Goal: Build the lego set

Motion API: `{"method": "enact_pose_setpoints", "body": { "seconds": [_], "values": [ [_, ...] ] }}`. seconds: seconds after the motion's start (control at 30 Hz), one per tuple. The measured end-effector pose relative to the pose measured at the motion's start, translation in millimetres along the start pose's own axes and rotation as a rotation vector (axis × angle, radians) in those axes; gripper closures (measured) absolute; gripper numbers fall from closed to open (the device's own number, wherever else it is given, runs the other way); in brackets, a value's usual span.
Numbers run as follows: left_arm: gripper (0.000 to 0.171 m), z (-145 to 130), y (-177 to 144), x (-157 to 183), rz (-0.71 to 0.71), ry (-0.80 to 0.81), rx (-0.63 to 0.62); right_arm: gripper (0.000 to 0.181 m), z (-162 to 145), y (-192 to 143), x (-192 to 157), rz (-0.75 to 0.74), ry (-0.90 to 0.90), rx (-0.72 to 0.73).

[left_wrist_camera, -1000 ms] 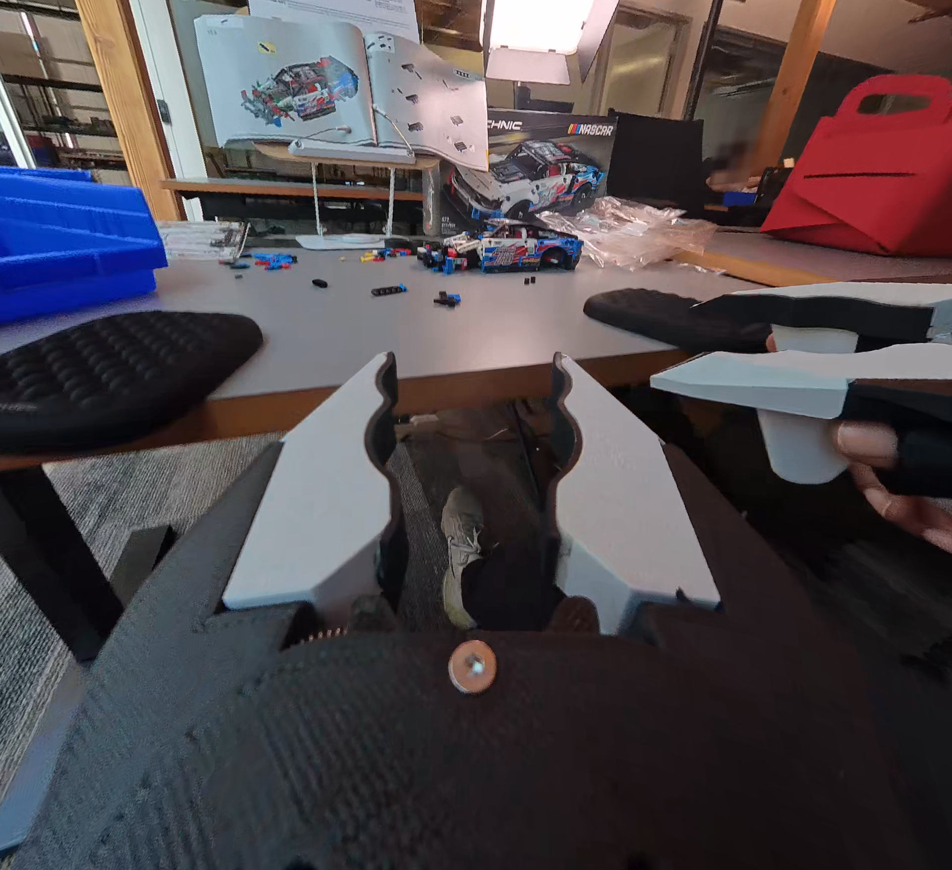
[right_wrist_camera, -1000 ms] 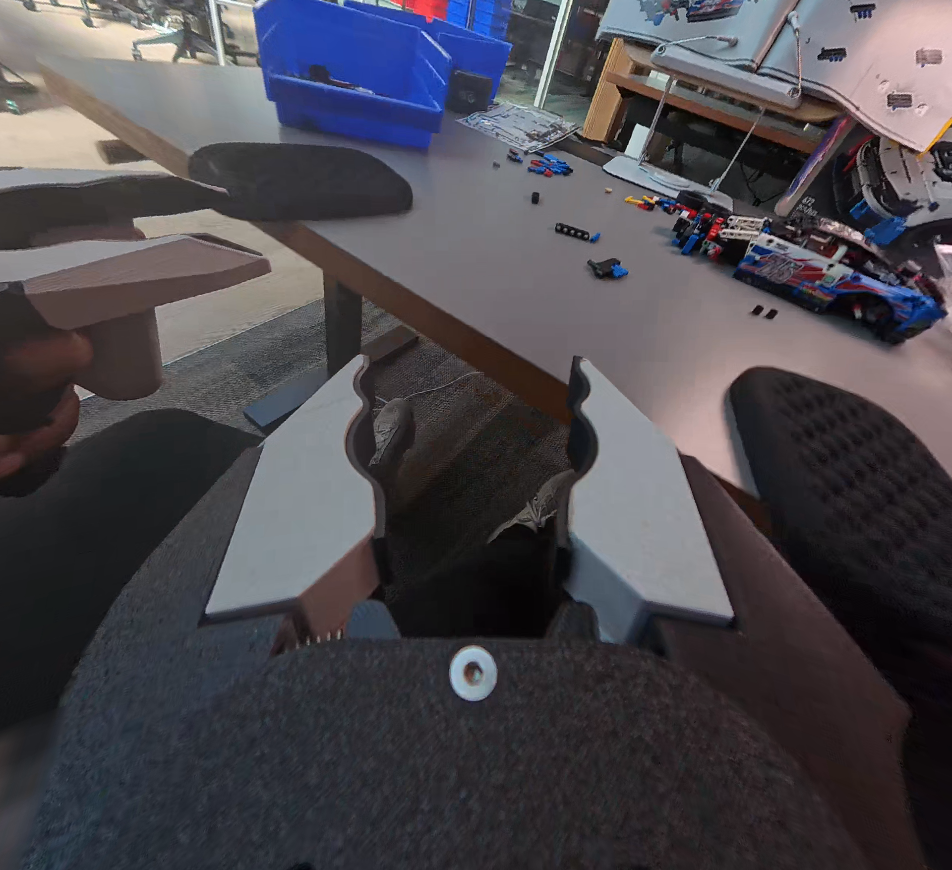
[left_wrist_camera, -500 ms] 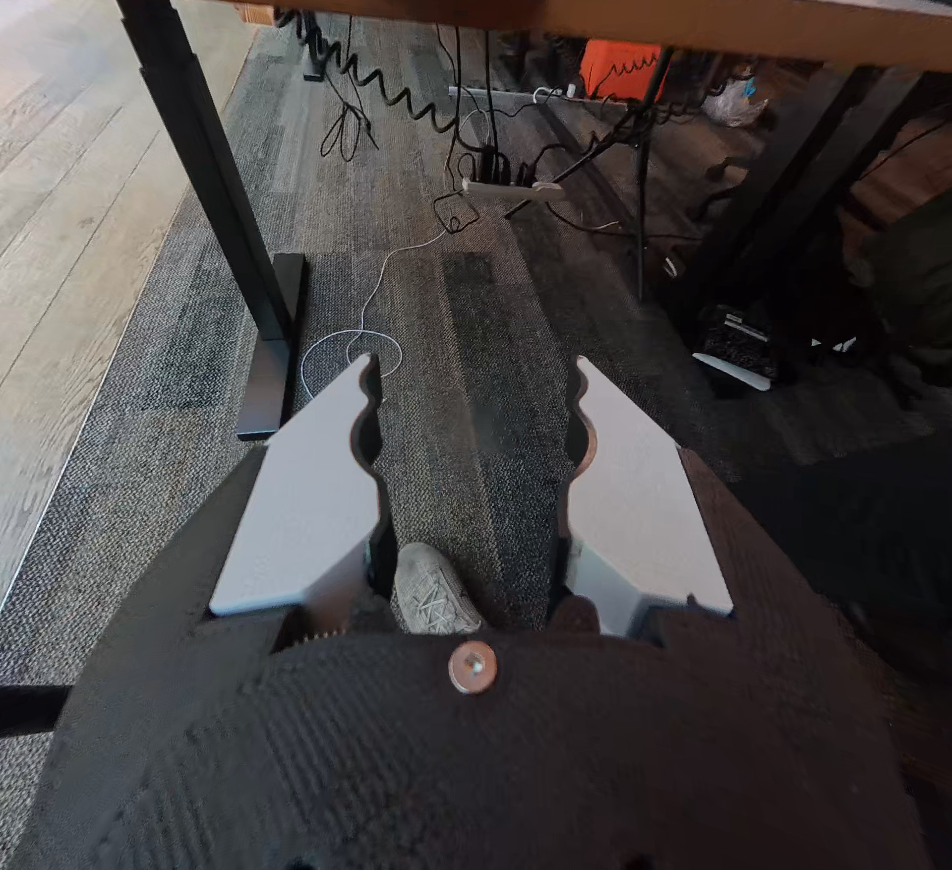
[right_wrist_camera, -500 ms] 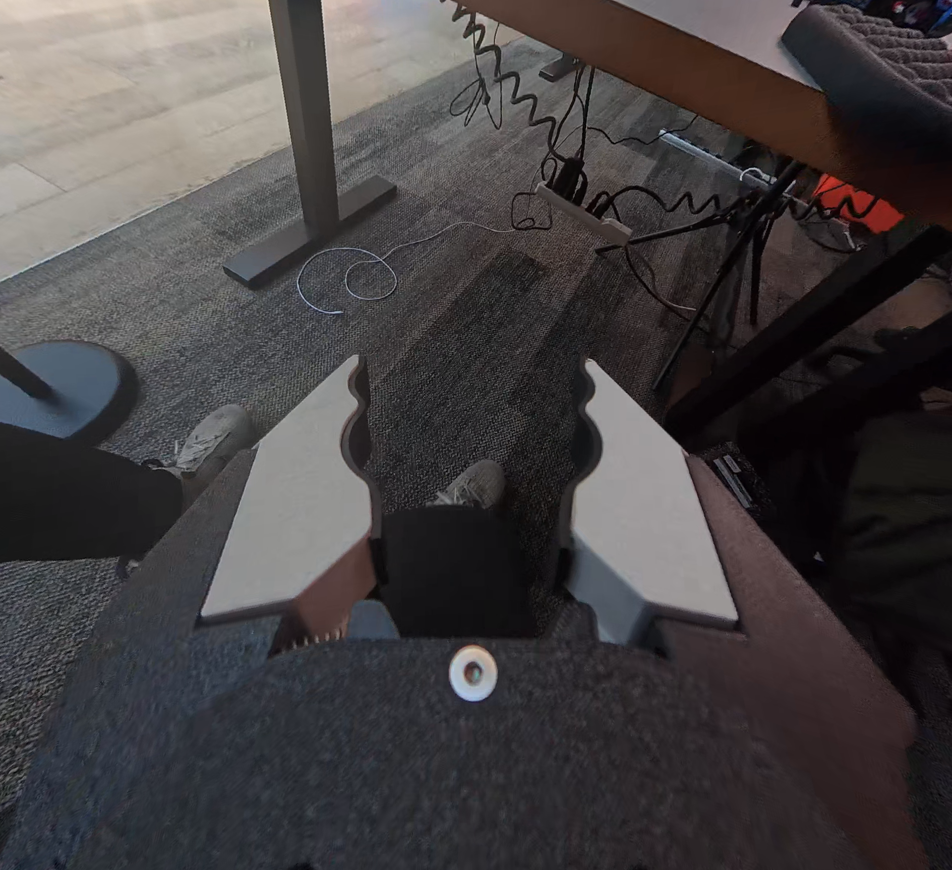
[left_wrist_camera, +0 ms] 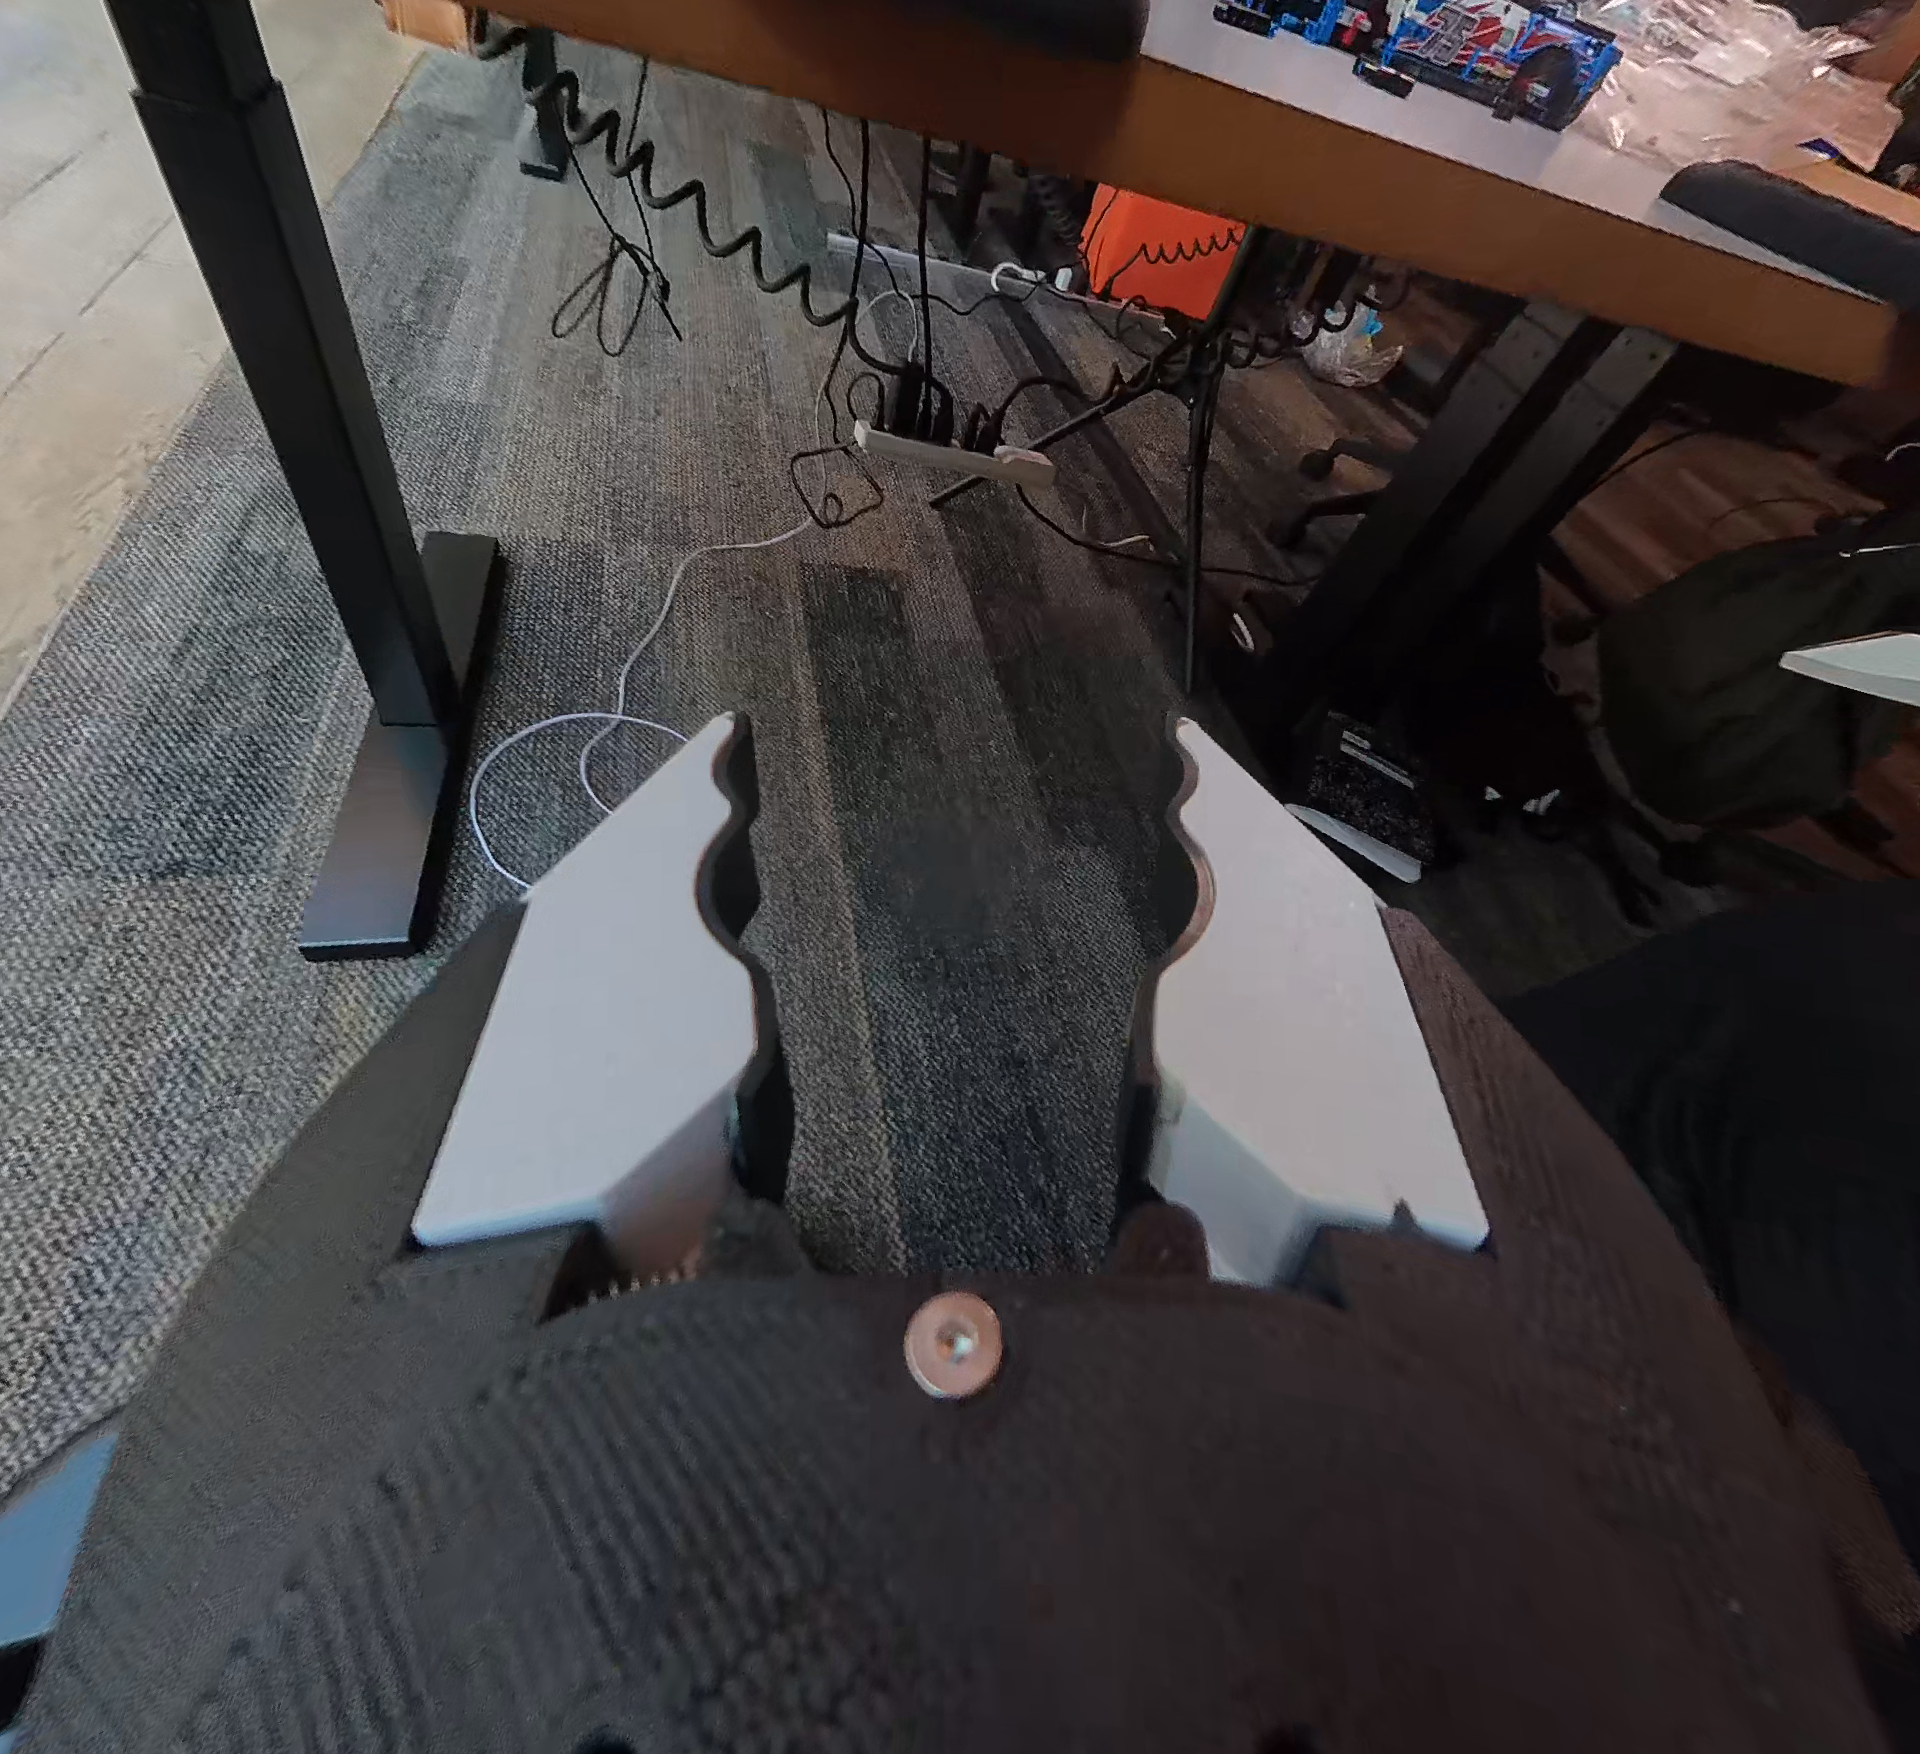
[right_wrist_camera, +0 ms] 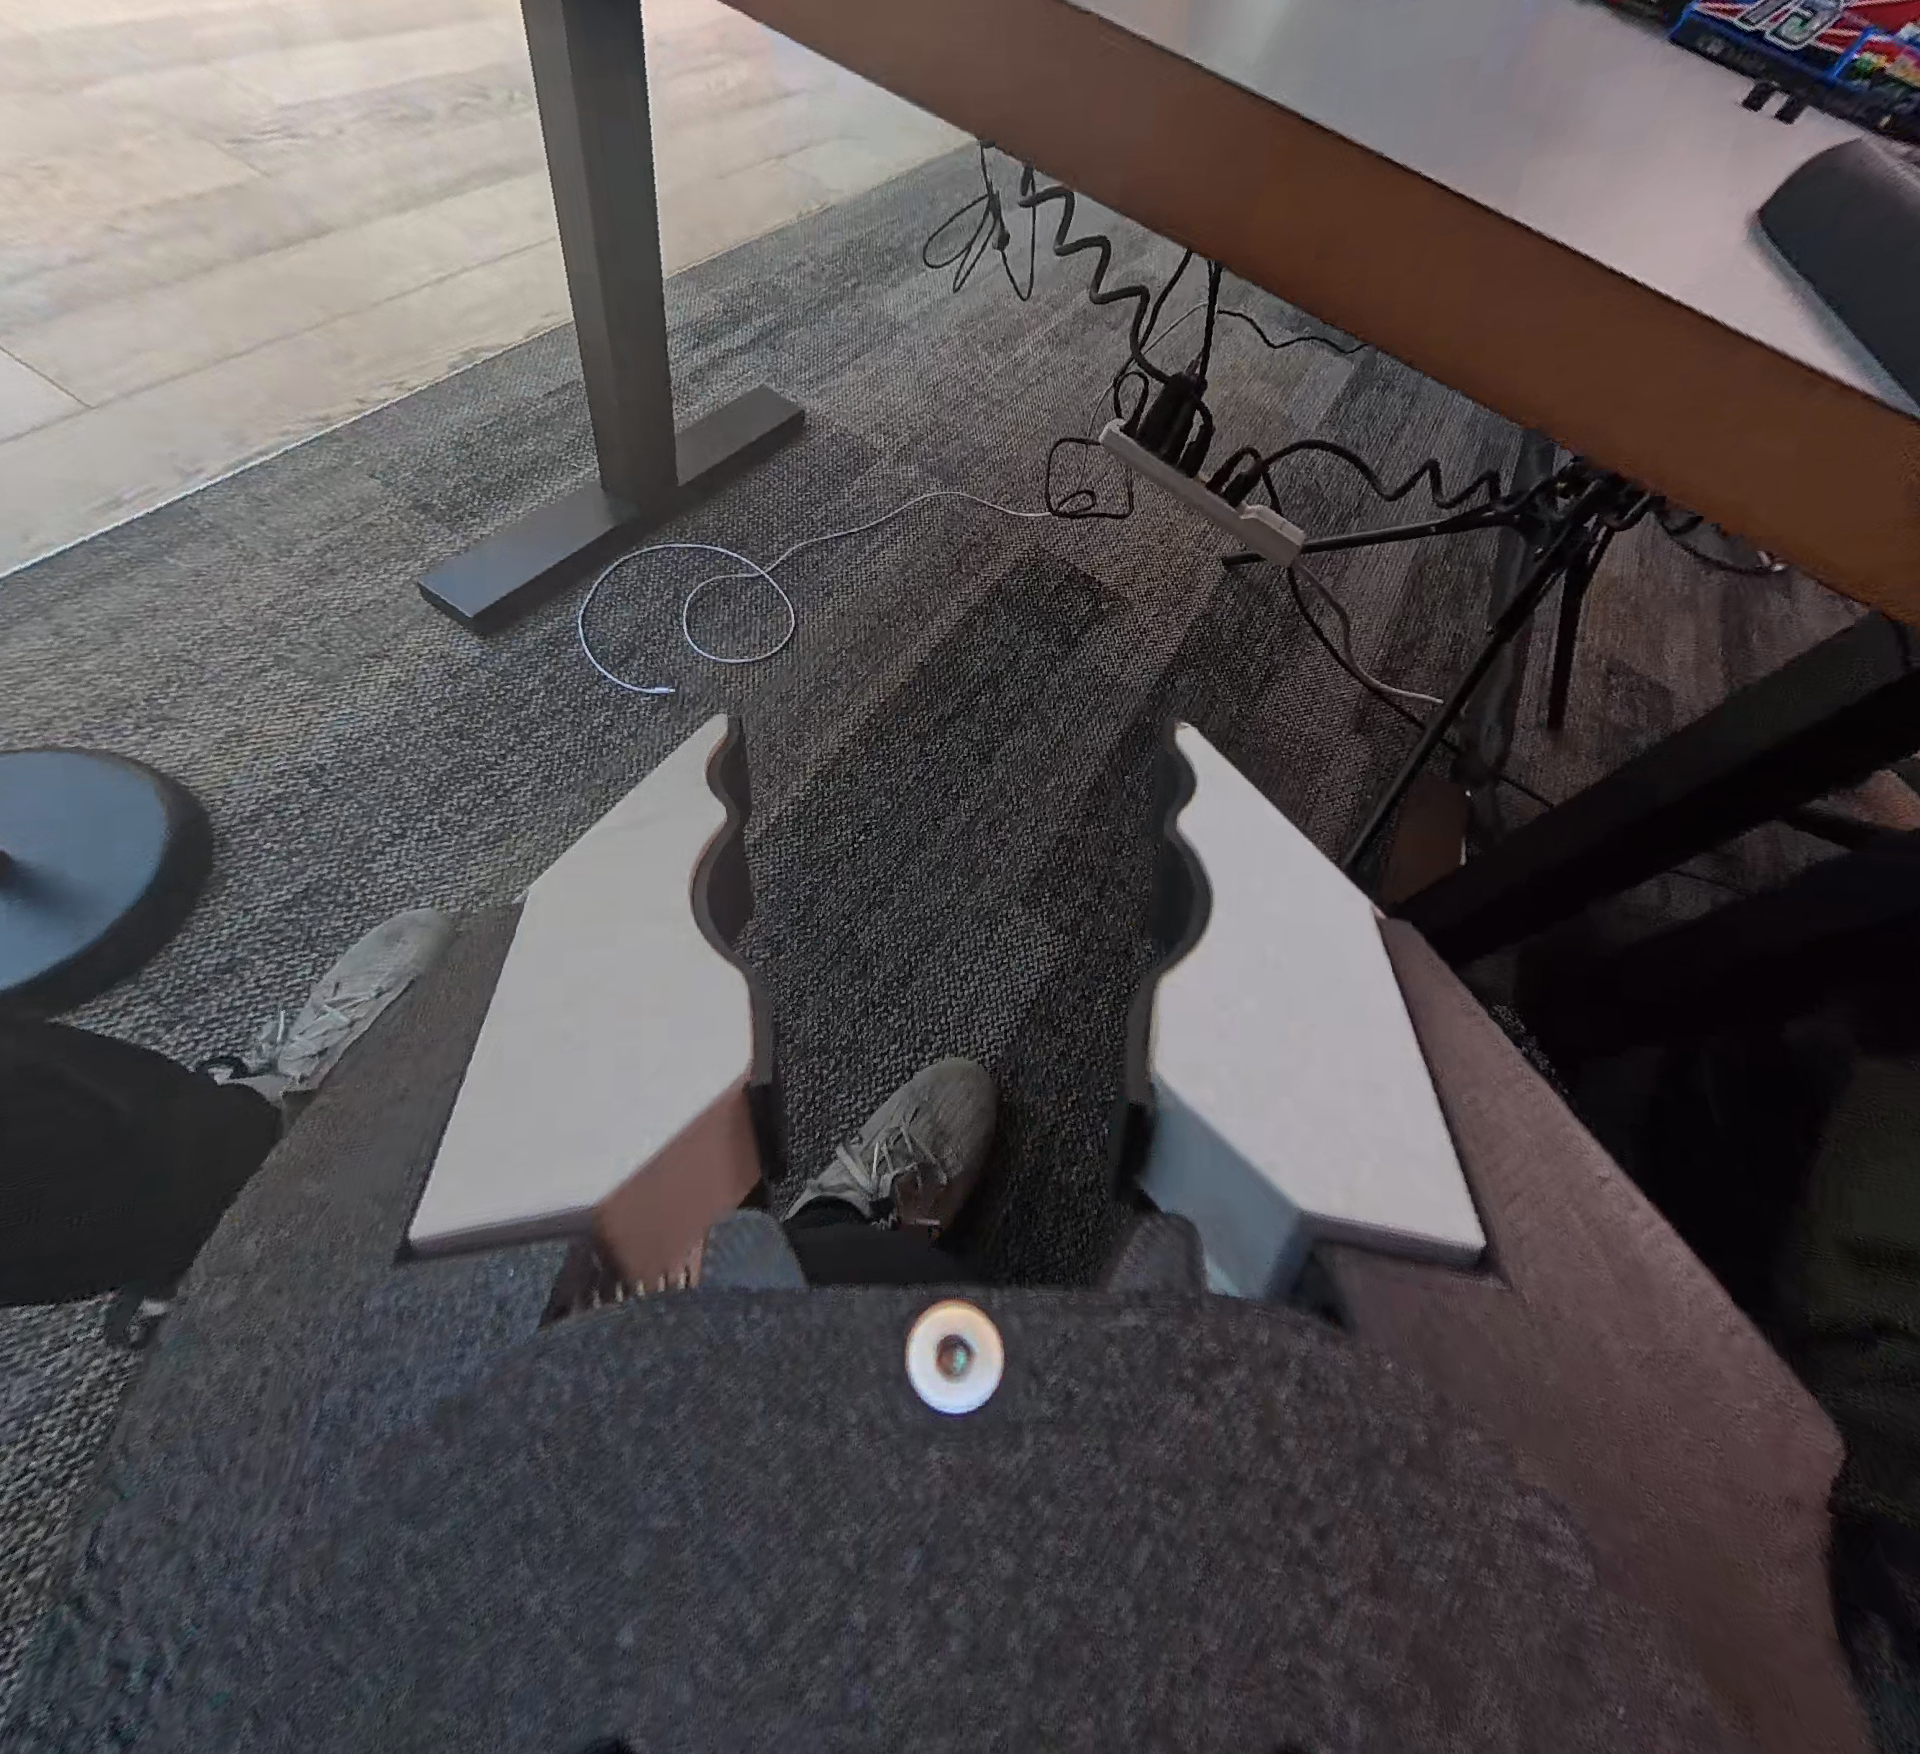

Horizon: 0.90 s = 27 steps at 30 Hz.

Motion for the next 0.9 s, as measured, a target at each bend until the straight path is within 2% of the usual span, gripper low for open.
{"method": "enact_pose_setpoints", "body": {
  "seconds": [0.1, 0.27, 0.47, 0.63, 0.9],
  "values": [
    [0.096, 14, 5, -8, 0.076, 0.099, 0.024, 0.106, 10, 17, 2, 0.021, 0.024, 0.008],
    [0.097, 26, 13, -29, 0.176, 0.115, 0.061, 0.104, 24, 54, 4, 0.041, 0.064, -0.026],
    [0.097, 30, 33, -37, 0.174, 0.157, 0.036, 0.104, 34, 73, 14, 0.021, 0.117, -0.049],
    [0.097, 35, 37, -30, 0.135, 0.156, 0.068, 0.104, 15, 62, 33, -0.022, 0.099, -0.077],
    [0.096, 32, 49, -24, 0.090, 0.145, 0.043, 0.104, -39, 45, 77, -0.080, 0.112, -0.129]
  ]
}}
Point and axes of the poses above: each gripper's, where its closed fingertips meet, y out along the fingers, z out of its top, x = y × z across the jaws, the point moved 3 cm from there along -y, back along the fingers, and after that the axes turned 12 degrees about -z, right-handed, at the moved point
